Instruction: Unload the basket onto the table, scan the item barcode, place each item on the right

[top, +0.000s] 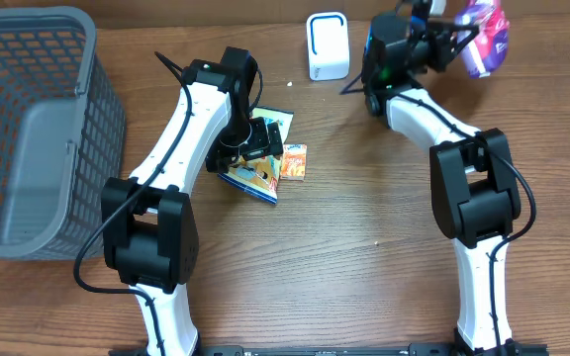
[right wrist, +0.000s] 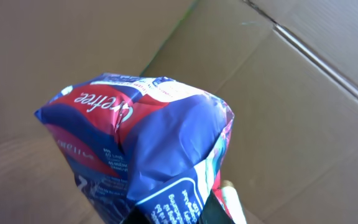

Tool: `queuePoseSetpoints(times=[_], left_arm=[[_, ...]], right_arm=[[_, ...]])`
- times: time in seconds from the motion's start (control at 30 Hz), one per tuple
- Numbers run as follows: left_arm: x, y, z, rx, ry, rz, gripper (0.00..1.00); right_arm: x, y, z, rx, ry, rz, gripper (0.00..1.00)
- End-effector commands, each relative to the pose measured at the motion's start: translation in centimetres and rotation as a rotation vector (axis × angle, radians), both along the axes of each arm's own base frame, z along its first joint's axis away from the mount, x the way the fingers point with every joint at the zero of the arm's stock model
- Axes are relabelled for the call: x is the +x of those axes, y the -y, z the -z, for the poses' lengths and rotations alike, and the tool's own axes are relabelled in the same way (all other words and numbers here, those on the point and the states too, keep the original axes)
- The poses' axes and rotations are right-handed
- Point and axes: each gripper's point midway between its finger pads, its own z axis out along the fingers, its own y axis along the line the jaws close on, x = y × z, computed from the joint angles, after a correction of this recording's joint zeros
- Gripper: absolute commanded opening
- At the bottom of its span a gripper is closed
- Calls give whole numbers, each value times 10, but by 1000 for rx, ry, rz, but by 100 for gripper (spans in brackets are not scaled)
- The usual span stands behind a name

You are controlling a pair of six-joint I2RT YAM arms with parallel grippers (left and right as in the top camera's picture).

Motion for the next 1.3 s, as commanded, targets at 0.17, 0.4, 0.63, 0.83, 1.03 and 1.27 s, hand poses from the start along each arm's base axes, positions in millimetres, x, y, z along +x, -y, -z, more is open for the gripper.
queuePoseSetpoints(times=[0.17, 0.4, 0.63, 0.83, 1.03, 1.27], left_arm=[[6, -3, -2, 1, 19, -18, 100], [6, -3, -2, 2, 19, -18, 100], [6, -3, -2, 2, 17, -18, 100], [8, -2, -2, -1, 27, -19, 99], [8, -2, -2, -1, 27, -19, 100], [7, 3, -3, -31, 20, -19, 100]], right_arm=[[-8, -10, 36, -10, -85, -51, 17], [-5, -4, 36, -15, -119, -60, 55], [-5, 17, 18, 3, -85, -44, 72], [-11, 42, -17, 55, 2, -40, 78], [-11, 51, 34, 261, -217, -212, 100], [-24, 79, 8, 607, -45, -274, 100]])
